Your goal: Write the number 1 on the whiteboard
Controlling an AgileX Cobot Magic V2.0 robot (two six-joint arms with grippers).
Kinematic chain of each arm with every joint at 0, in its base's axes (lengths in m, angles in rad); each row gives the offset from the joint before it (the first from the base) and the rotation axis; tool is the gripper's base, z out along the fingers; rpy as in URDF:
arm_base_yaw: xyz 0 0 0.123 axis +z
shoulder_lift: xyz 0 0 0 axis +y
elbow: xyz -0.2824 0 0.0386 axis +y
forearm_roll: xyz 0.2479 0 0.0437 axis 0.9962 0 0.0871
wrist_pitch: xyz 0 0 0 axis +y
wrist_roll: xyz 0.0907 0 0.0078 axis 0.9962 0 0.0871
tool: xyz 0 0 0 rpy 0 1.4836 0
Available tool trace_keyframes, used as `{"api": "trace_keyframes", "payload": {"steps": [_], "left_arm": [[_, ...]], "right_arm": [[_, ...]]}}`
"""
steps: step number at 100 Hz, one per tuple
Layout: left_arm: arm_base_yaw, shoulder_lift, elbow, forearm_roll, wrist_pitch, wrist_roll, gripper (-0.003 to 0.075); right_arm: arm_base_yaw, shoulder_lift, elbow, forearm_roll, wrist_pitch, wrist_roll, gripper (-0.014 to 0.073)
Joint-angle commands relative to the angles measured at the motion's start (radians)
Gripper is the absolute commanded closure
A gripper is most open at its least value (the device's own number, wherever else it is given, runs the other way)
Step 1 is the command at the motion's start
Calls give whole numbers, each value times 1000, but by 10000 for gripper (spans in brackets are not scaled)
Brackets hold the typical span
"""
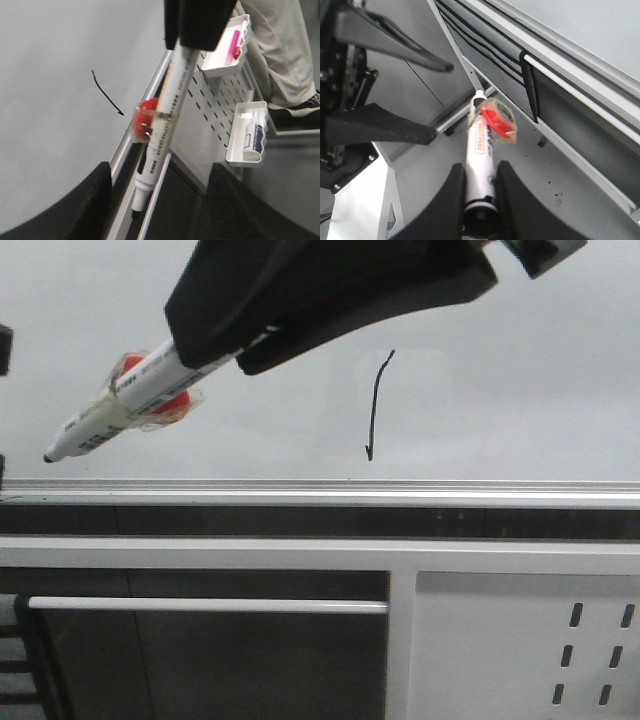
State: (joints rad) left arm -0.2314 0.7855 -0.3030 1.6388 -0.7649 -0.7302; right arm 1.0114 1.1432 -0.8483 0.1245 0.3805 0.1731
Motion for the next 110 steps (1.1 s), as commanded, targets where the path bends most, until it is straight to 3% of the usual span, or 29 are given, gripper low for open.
{"api": "trace_keyframes", "payload": {"steps": [1, 24, 48, 78, 110], "left_arm": [[-76, 42, -45, -46, 69, 15, 342], [-266, 136, -134, -46, 303, 16, 342], [-393, 281, -218, -46, 386, 16, 342], [-467, 357, -297, -46, 486, 16, 384], [-467, 357, -299, -46, 458, 16, 405]], "right_arm": [[-14, -16, -37, 1, -47, -3, 645], [-98, -38, -37, 3, 50, 33, 645], [-101, -69, -37, -4, 54, 33, 645], [-101, -69, -37, -8, 78, 33, 645], [-101, -69, -37, -8, 46, 33, 645]]}}
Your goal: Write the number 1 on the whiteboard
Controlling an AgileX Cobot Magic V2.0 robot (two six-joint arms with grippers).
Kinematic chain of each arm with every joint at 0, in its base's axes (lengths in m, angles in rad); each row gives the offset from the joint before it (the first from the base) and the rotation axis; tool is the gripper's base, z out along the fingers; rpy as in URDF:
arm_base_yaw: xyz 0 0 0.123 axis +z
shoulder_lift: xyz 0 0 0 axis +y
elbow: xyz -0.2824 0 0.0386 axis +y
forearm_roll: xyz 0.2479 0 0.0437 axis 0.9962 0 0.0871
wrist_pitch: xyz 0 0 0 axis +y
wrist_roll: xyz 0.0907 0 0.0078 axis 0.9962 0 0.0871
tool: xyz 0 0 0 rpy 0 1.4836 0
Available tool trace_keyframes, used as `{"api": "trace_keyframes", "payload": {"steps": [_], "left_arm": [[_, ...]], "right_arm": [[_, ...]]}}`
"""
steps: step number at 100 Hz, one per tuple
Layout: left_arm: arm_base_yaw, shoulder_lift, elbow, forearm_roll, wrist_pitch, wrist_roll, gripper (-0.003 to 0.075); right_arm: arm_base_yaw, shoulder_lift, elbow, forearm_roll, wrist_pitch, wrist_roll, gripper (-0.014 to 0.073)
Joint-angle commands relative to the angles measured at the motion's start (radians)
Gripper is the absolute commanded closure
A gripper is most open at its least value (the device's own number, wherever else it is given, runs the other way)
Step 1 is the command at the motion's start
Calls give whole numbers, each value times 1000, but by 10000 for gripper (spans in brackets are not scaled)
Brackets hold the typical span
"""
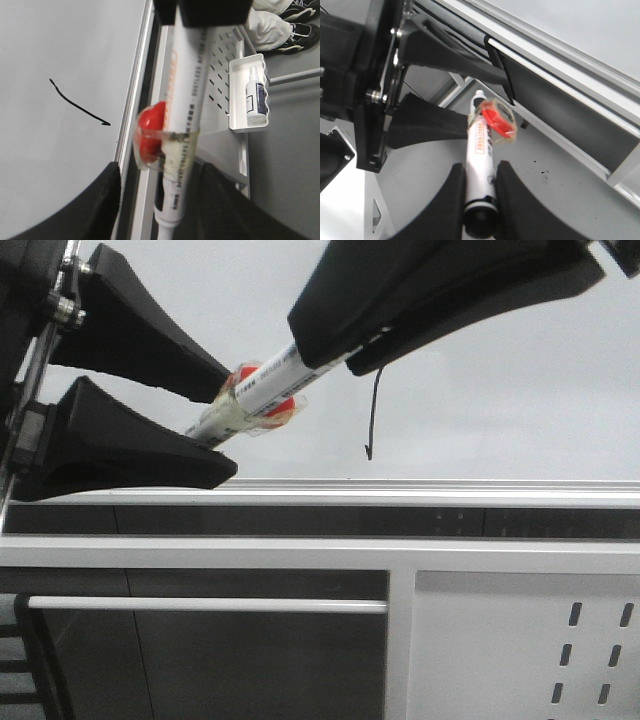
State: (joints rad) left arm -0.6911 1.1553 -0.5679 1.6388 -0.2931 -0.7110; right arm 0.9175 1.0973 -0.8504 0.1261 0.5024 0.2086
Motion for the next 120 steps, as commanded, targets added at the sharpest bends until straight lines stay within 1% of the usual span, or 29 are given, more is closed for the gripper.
{"api": "trace_keyframes", "payload": {"steps": [1, 40, 60, 87, 92, 96, 101, 104, 106, 107, 120], "left_arm": [[-8, -13, -34, -46, -13, -3, 405], [-8, -13, -34, -46, -16, -3, 405], [-8, -13, -34, -46, -16, -3, 405], [-8, -13, -34, -46, -12, -3, 413], [-8, -13, -34, -46, -7, -3, 447], [-8, -13, -34, -46, -1, -3, 503], [-8, -13, -34, -46, 6, -3, 594], [-8, -13, -34, -46, 10, -3, 675], [-8, -13, -34, -46, 11, -3, 708], [-8, -13, -34, -46, 11, -3, 741], [-8, -13, -34, -46, 12, -3, 738]], "right_arm": [[-7, -23, -35, -9, -76, -2, 645], [-7, -23, -35, -9, -86, -2, 645], [-40, -23, -35, -5, -87, -2, 645], [-40, -23, -35, -5, -87, -2, 645], [-40, -23, -35, -5, -83, -2, 645], [-40, -23, -35, -5, -81, -2, 645], [-40, -23, -35, -5, -77, -2, 645], [-40, -23, -35, -5, -76, -2, 645], [-40, -23, -35, -5, -75, -2, 645], [-40, -23, -35, -5, -73, -2, 645], [-40, -23, -35, -5, -70, -2, 645]]}}
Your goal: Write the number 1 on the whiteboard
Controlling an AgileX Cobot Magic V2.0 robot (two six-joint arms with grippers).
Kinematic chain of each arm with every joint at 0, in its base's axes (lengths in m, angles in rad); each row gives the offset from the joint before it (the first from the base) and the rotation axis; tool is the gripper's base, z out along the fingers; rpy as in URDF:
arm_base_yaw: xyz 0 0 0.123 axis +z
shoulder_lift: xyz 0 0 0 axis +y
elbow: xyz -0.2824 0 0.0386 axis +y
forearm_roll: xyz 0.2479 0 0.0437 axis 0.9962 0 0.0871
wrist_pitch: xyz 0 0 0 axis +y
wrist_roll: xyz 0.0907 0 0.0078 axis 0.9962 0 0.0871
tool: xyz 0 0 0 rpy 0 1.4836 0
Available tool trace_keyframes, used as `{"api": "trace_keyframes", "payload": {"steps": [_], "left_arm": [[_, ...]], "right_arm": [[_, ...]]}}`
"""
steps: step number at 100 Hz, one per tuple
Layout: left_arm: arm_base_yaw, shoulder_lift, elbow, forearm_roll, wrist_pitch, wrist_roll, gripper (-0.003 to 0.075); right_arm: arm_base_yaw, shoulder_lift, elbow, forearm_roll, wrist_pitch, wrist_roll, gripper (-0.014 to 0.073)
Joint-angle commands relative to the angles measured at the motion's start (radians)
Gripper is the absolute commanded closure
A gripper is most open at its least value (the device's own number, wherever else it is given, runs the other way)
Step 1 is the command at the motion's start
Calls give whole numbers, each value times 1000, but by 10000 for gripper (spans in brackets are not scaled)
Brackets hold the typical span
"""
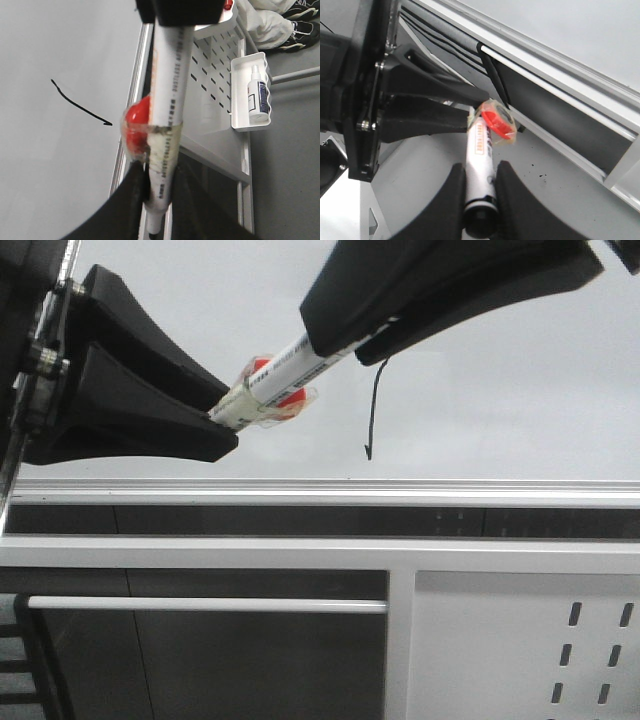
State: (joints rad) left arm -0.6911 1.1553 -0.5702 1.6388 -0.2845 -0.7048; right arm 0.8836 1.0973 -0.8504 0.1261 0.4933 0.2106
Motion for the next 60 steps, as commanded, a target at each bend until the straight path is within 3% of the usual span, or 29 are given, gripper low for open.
{"api": "trace_keyframes", "payload": {"steps": [1, 36, 45, 60], "left_arm": [[-8, -13, -32, -46, 3, -9, 738], [-8, -13, -32, -46, 6, -12, 738], [-8, -13, -32, -46, 6, -45, 738], [-8, -21, -32, -46, -8, -129, 738]], "right_arm": [[-6, -23, -35, -5, -61, -4, 645], [-6, -23, -35, -19, -101, -4, 617], [-6, -27, -37, -63, -110, -4, 508], [-8, -67, -38, -169, -134, -4, 176]]}}
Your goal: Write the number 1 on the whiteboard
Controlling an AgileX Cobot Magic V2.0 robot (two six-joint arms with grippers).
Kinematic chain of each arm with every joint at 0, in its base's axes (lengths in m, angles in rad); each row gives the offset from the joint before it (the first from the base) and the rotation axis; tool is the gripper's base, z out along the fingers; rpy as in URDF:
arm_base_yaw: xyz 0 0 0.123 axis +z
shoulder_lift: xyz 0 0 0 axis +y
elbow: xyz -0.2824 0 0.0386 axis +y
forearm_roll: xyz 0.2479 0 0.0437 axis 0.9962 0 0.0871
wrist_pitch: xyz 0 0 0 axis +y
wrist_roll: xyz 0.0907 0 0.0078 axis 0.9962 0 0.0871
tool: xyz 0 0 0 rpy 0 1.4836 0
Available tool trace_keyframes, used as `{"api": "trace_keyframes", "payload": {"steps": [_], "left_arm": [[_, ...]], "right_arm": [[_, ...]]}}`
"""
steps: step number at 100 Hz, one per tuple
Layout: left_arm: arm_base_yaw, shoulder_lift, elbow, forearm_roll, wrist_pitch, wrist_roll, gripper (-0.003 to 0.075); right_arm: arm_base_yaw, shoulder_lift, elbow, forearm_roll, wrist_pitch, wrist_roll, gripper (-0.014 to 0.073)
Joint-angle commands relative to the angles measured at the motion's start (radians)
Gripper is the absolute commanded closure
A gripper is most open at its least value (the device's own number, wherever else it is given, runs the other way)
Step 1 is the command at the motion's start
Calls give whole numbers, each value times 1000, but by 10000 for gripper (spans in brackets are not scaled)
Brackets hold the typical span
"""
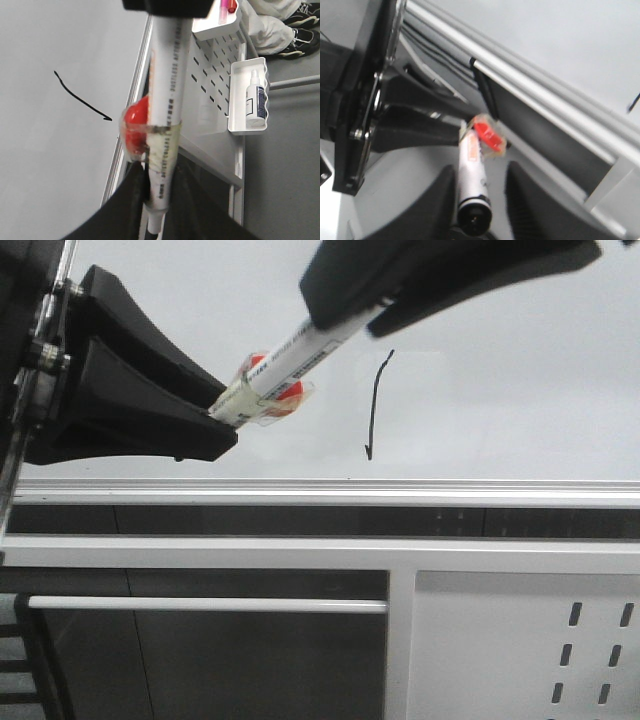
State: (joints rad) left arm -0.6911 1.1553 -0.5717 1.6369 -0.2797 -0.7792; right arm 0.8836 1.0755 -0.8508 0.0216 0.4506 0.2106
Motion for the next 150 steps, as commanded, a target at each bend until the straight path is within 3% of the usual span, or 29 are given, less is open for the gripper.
{"api": "trace_keyframes", "payload": {"steps": [1, 8, 18, 25, 40, 55, 77, 101, 150], "left_arm": [[-8, -22, -31, -44, -13, -60, 738], [-8, -28, -31, -44, -13, -74, 738], [-8, -32, -31, -44, -5, -110, 738], [-8, -34, -31, -44, -2, -134, 738], [-8, -41, -31, -44, -2, -179, 738], [-8, -41, -31, -57, 4, -204, 738], [-8, -41, -31, -62, 18, -203, 738], [-8, -41, -31, -62, 20, -194, 738], [-8, -39, -31, -62, 55, -217, 738]], "right_arm": [[-11, -51, -38, -67, -95, -4, 164], [-32, -81, -38, -84, -95, -4, 96], [-64, -136, -38, -128, -56, -4, 151], [-84, -187, -38, -155, -15, -4, 266], [-104, -324, -38, -221, 103, -1, 671], [-104, -488, 14, -348, 144, 18, 662], [-104, -785, 255, -550, 130, 208, 662], [-104, -1102, 535, -596, -87, 232, 662], [-104, -1090, 543, -583, -78, 232, 665]]}}
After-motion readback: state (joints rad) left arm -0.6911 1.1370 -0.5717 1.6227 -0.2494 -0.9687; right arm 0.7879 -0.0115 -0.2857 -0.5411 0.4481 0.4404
